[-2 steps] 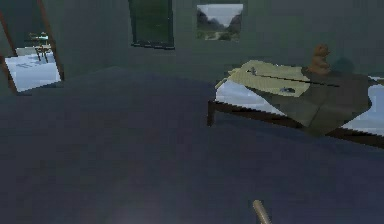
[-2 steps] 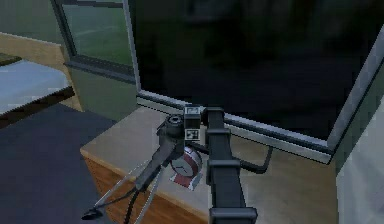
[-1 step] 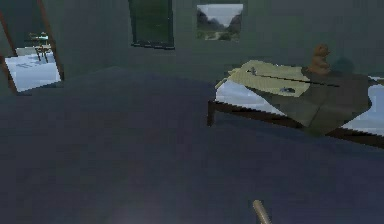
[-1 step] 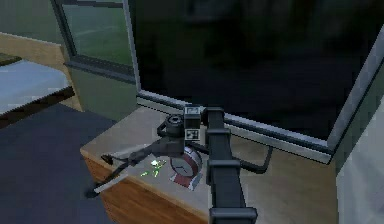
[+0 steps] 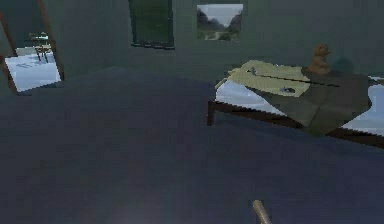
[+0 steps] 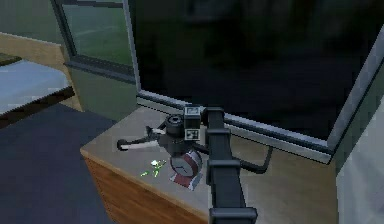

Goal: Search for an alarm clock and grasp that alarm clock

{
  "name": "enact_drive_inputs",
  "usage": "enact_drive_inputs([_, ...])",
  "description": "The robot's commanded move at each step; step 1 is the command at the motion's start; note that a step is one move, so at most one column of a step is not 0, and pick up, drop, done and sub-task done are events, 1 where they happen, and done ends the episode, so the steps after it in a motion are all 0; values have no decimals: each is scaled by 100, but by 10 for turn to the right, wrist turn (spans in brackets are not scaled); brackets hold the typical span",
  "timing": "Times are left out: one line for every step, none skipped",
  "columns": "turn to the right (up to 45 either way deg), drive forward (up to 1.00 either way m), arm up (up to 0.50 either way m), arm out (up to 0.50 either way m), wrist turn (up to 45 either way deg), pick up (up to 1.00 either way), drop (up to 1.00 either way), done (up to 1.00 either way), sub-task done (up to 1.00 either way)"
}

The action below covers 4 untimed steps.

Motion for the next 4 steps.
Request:
enact_drive_inputs([0, 0, 0, 0, 450, 0, 0, 0, 0])
enact_drive_inputs([0, 0, 0, 0, 90, 0, 0, 0, 0])
enact_drive_inputs([0, 0, -30, 0, 0, 0, 0, 0, 0])
enact_drive_inputs([0, 0, 0, 0, 0, 100, 0, 0, 0])
